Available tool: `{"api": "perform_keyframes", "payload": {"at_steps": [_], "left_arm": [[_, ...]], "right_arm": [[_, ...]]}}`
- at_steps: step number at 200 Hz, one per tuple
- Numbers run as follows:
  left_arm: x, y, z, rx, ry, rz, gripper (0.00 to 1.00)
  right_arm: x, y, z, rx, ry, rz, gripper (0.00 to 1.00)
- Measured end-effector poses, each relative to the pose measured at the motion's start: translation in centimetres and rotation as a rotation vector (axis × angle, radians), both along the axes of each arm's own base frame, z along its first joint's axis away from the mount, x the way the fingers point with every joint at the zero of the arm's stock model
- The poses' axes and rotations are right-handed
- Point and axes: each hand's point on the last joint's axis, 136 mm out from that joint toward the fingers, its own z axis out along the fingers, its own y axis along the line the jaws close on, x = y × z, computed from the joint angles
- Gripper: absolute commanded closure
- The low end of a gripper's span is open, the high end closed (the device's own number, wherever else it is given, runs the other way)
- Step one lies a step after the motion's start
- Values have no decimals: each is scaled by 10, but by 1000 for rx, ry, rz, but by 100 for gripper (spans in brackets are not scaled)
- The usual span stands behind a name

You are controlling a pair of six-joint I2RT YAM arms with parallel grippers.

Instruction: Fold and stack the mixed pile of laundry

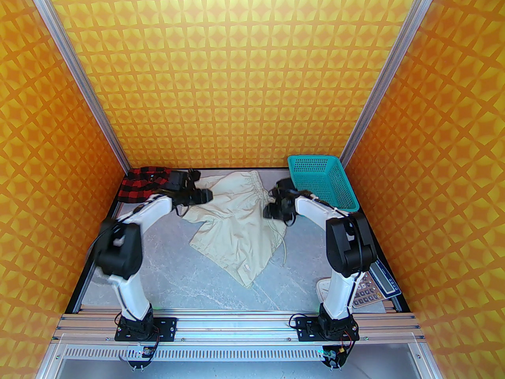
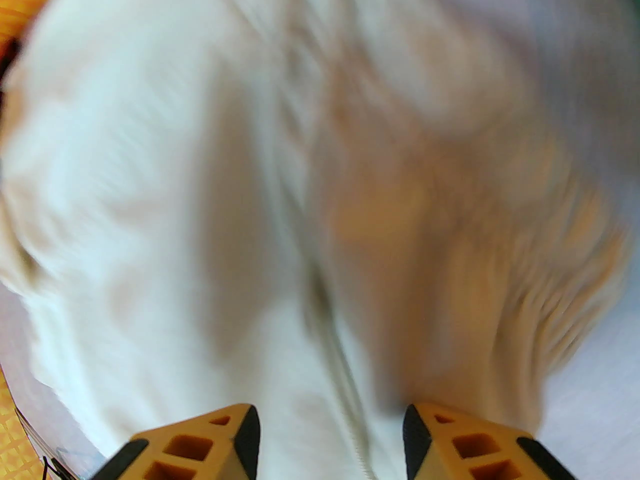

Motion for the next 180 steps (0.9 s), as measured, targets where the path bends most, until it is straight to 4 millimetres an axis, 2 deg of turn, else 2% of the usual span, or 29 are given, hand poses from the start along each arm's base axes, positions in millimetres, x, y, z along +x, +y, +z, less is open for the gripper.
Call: {"api": "perform_keyframes", "payload": {"at_steps": [12,24,40,58,77,99,119,134,152,163,180], "left_arm": [[1,2,-30,10,60,8,51],[7,3,-47,11,89,11,52],[28,-1,-36,-4,46,9,52],[53,-7,-23,-16,-12,7,52],[71,-11,-19,-24,-43,4,52],[80,-14,-26,-25,-46,-8,51],[79,-16,-31,-29,-33,-25,51],[78,-18,-32,-33,-26,-35,51],[76,-19,-31,-36,-24,-44,51],[72,-20,-28,-34,-25,-51,50],[61,-21,-14,-25,-34,-68,47]], "right_arm": [[-14,-2,-12,1,35,-25,49],[-24,-2,-17,9,43,-46,50],[-43,2,-14,25,42,-68,50],[-78,11,-17,41,56,-76,50],[-114,22,-17,67,68,-75,50],[-148,35,-17,88,79,-60,50],[-168,46,-15,96,91,-44,50],[-173,51,-10,102,89,-38,50],[-170,49,7,86,64,-37,47],[-158,49,26,78,23,-31,47],[-124,52,66,94,-77,-25,47]]}}
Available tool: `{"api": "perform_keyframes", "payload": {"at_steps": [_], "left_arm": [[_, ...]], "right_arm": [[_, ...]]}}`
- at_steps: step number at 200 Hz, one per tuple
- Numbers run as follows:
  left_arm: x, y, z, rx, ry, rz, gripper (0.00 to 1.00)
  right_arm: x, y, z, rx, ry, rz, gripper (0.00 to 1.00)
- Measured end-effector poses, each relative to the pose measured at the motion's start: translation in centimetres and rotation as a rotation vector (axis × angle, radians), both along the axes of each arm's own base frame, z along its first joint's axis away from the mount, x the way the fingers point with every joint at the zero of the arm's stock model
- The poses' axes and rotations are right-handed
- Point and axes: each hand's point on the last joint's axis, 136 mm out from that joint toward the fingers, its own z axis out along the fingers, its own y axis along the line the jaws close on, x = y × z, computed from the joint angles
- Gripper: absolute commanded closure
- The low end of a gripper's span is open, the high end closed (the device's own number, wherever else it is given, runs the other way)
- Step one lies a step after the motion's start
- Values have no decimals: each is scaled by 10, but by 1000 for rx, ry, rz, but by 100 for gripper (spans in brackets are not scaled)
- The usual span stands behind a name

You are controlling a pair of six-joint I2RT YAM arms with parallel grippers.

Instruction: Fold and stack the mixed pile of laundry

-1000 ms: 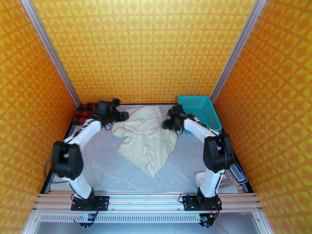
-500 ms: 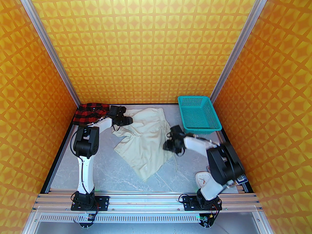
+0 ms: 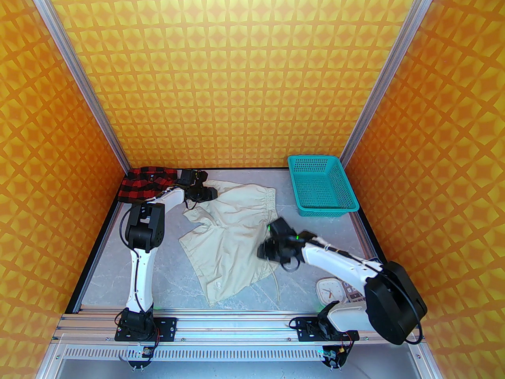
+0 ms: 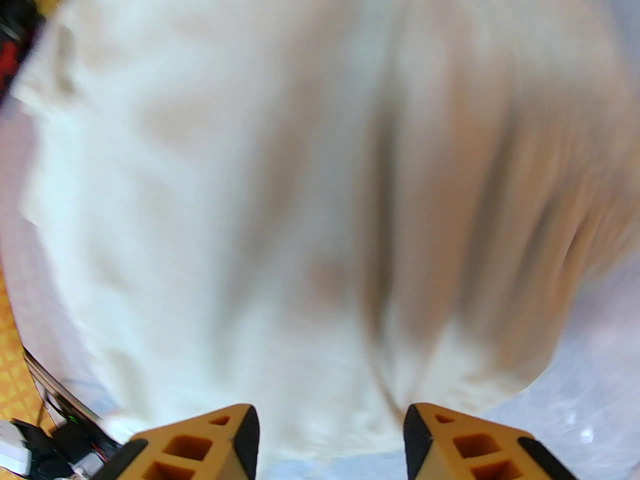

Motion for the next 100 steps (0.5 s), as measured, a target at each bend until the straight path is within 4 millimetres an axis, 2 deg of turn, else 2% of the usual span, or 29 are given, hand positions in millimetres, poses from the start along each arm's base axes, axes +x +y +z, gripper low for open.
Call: {"api": "perform_keyframes", "payload": {"at_steps": [14,28,47,62,70,83,100], "left_arm": [[-12,-2,23,18,-26,-19,46],[-23,-5,59,31,-90,-35,46],[-41,-4,108,44,-184,-40,47],[-47,-1,131,50,-235,-34,49],[-48,3,133,56,-242,-25,49],[-46,11,123,70,-227,-10,53],[-38,26,90,95,-163,20,58]], "right_arm": [[32,0,30,12,-80,0,47],[62,0,46,-2,-134,4,47],[101,-2,42,-50,-151,11,51],[132,-3,28,-94,-146,11,55],[149,-4,18,-120,-141,9,57],[174,-6,2,-151,-133,3,60],[206,-7,-19,-183,-125,-1,62]]}}
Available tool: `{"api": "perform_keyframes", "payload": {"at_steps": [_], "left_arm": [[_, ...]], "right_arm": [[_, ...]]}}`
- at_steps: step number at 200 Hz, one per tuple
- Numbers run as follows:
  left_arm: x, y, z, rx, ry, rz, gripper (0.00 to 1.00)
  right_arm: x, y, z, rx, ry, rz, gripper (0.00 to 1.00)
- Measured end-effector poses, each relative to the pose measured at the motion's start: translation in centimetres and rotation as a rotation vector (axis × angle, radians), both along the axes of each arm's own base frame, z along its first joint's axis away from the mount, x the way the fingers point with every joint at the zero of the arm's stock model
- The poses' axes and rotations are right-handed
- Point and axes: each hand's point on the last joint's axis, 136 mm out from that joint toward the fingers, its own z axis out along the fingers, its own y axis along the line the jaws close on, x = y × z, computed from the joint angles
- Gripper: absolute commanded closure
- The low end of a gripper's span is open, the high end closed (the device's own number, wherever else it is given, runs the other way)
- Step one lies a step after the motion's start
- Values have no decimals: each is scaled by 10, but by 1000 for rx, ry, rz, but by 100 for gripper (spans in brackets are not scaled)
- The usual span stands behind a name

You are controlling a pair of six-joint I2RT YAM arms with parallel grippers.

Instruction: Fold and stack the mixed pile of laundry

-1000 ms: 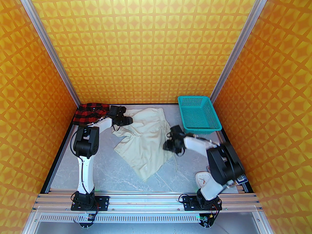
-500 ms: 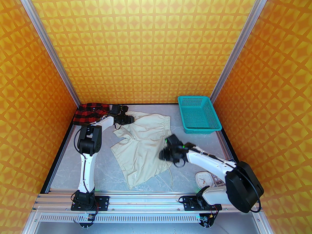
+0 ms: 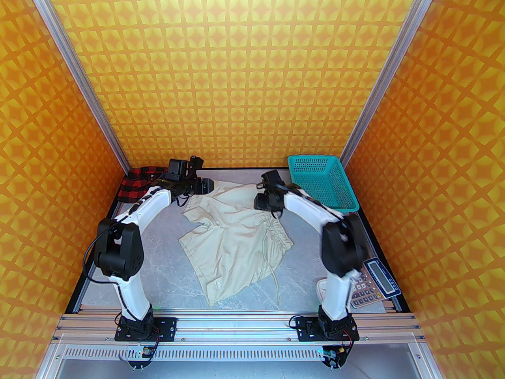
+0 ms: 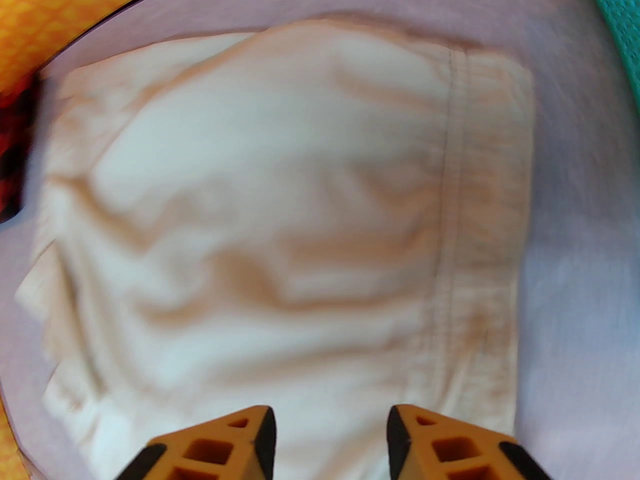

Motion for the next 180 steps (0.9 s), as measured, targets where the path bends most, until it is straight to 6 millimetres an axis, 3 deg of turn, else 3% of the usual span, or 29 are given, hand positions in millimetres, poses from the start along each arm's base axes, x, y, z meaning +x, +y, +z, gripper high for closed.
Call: {"api": "perform_keyframes", "payload": {"at_steps": [19,46,73,93,144,160,180], "left_arm": [[10,16,-45,19,88,46,65],[26,29,-102,32,192,95,69],[52,25,-128,19,213,118,74],[82,19,-123,-8,170,131,73],[144,7,-119,-65,77,132,71],[150,5,-115,-68,70,128,60],[141,5,-102,-65,81,123,50]], "right_arm": [[26,-2,-16,-31,-2,-5,64],[47,-7,-30,-47,3,-22,66],[62,-13,-47,-16,21,-46,66],[77,-17,-60,36,38,-78,66],[134,-17,-52,142,-53,-123,65],[139,-17,-50,157,-56,-119,63],[125,-19,-45,166,-38,-114,57]]}}
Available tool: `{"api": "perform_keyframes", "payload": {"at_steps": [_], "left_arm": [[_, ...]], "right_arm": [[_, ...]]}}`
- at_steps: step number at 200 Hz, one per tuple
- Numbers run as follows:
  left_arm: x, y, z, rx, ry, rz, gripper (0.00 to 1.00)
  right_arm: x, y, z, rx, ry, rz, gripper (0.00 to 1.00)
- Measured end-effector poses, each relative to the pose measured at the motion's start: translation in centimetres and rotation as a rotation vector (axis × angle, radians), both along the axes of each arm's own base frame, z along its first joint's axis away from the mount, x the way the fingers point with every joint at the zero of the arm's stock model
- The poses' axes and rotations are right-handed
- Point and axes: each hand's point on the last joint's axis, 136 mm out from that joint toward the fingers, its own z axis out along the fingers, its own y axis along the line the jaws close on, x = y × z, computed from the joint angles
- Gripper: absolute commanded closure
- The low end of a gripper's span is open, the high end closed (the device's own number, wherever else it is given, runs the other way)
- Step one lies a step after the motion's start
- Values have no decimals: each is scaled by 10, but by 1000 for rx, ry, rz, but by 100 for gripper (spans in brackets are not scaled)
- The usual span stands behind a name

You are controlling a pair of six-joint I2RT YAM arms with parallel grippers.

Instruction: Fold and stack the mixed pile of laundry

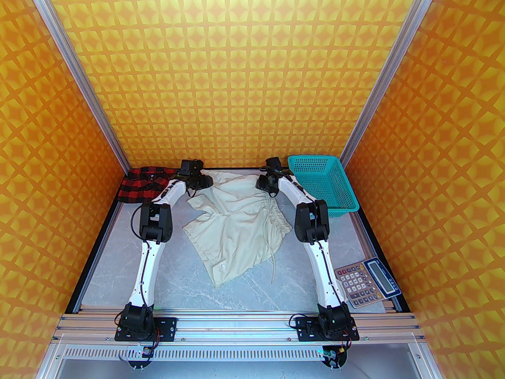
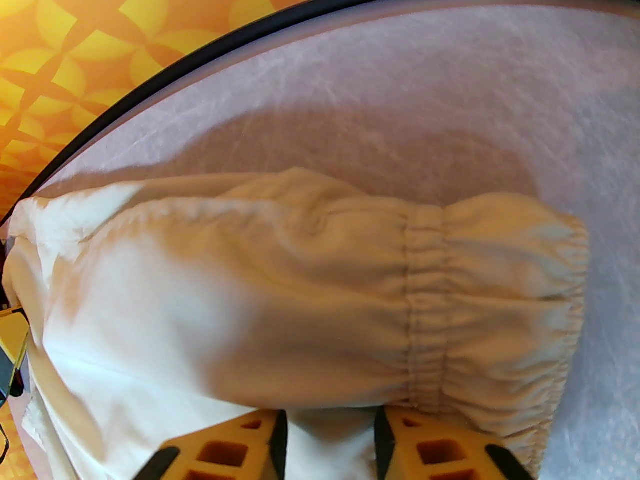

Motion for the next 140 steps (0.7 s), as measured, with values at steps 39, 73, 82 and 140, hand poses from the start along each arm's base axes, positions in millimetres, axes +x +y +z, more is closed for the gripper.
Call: {"api": "perform_keyframes", "payload": {"at_steps": [39,73,82,140], "left_arm": [[-75,4,75,22,-4,27,42],[-186,-29,143,1,-95,-22,41],[-222,-40,138,-2,-76,-54,45],[-388,-44,18,93,268,-175,62]], "right_arm": [[-105,-23,39,-20,59,6,53],[-183,-39,89,7,-25,11,52],[-202,-43,88,4,-20,14,52],[-264,-43,13,-46,180,100,57]]}}
